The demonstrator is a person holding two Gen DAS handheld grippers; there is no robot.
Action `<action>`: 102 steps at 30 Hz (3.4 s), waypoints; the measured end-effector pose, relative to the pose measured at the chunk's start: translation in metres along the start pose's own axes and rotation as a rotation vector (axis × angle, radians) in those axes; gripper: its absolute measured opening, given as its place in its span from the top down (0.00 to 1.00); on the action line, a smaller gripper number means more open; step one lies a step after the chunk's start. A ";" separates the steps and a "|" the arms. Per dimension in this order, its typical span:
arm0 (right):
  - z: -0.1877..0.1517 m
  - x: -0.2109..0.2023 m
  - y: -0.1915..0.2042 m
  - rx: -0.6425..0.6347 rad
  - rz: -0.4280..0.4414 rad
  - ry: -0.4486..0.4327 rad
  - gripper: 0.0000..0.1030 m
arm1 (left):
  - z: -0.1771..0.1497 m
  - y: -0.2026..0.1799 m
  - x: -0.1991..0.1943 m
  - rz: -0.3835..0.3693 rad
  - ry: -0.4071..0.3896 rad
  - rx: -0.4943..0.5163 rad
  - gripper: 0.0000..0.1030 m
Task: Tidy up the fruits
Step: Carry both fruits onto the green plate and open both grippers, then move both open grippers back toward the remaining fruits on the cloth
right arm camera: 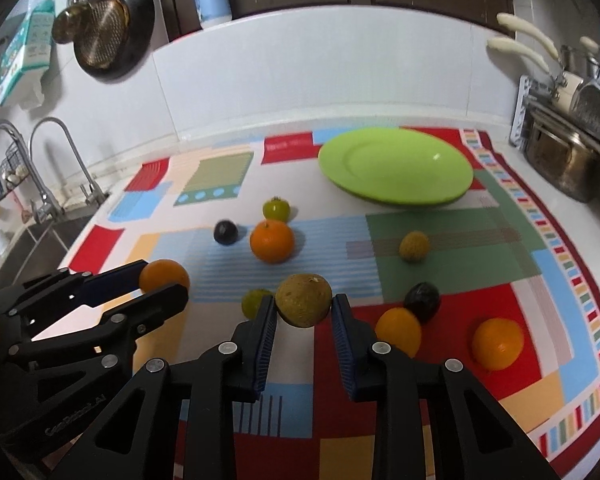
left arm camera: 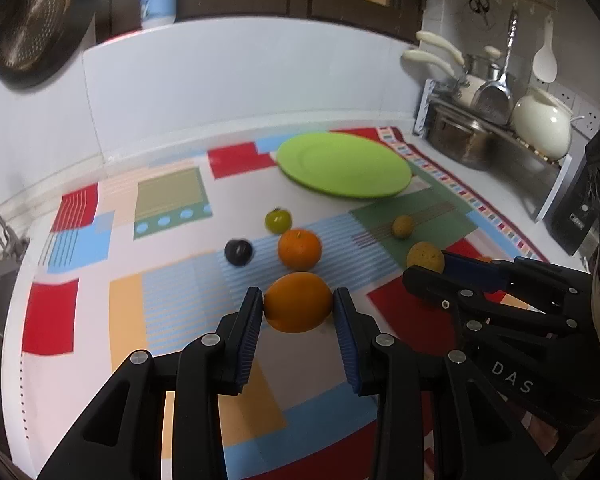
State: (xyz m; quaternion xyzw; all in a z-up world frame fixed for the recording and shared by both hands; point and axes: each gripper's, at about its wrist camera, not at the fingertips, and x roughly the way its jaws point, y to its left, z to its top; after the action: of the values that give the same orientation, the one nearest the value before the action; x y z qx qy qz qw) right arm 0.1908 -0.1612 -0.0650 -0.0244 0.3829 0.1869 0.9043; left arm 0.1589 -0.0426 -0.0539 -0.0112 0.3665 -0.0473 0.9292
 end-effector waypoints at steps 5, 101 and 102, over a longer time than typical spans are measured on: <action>0.011 -0.012 -0.010 0.021 0.008 -0.018 0.71 | 0.015 -0.008 -0.007 -0.018 -0.022 0.016 0.65; 0.056 -0.037 -0.042 0.115 -0.129 -0.075 0.44 | 0.086 -0.003 -0.009 -0.129 -0.058 0.179 0.21; 0.053 -0.037 -0.041 0.115 -0.128 -0.070 0.44 | 0.082 -0.003 -0.010 -0.124 -0.057 0.182 0.20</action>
State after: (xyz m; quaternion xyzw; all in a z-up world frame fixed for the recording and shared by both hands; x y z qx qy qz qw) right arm 0.2178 -0.2014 -0.0057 0.0097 0.3588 0.1071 0.9272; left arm 0.2075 -0.0462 0.0134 0.0493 0.3327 -0.1373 0.9317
